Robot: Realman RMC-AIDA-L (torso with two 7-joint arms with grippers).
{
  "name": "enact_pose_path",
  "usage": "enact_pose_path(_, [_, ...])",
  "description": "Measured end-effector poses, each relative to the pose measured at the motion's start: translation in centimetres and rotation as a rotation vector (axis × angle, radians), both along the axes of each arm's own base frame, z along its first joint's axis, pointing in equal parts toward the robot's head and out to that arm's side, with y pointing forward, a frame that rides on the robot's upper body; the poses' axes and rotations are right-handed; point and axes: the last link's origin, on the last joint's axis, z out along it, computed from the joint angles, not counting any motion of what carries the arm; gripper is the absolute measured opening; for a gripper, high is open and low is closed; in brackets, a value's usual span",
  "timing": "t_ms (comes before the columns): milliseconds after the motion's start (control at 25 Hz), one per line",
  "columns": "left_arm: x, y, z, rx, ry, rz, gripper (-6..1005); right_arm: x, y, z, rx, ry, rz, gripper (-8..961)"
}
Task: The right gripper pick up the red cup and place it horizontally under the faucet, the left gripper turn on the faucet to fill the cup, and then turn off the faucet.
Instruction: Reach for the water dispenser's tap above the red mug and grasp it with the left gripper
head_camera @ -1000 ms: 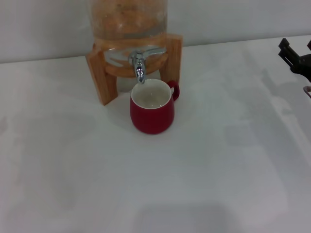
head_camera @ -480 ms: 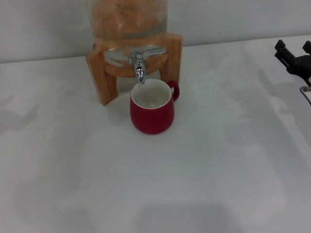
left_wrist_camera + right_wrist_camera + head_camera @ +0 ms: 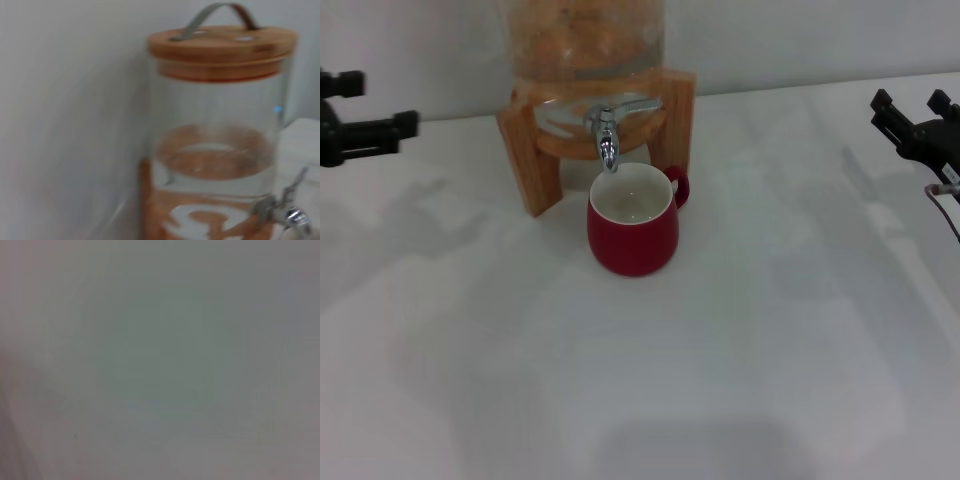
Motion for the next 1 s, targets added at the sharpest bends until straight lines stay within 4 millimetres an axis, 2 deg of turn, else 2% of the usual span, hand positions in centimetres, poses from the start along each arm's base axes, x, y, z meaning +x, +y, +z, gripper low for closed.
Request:
enact_pose_path(400, [3.5,0.7,-2.3,-0.12,-0.035,-0.115,848,-0.5,0.1,-0.5,-0.024,-0.02,0.025,858])
enact_pose_path(800, [6.4,0.7,-6.1,-0.235,-0.03,-0.18,848,-0.6,-0.1,-1.2,-0.057,-0.039,0.037,858])
enact_pose_path(1000, [7.0,0.8,-6.6,-0.255,-0.028,-0.184,849,-0.7,-0.2,-1.3,-0.068,-0.046,0.045,858])
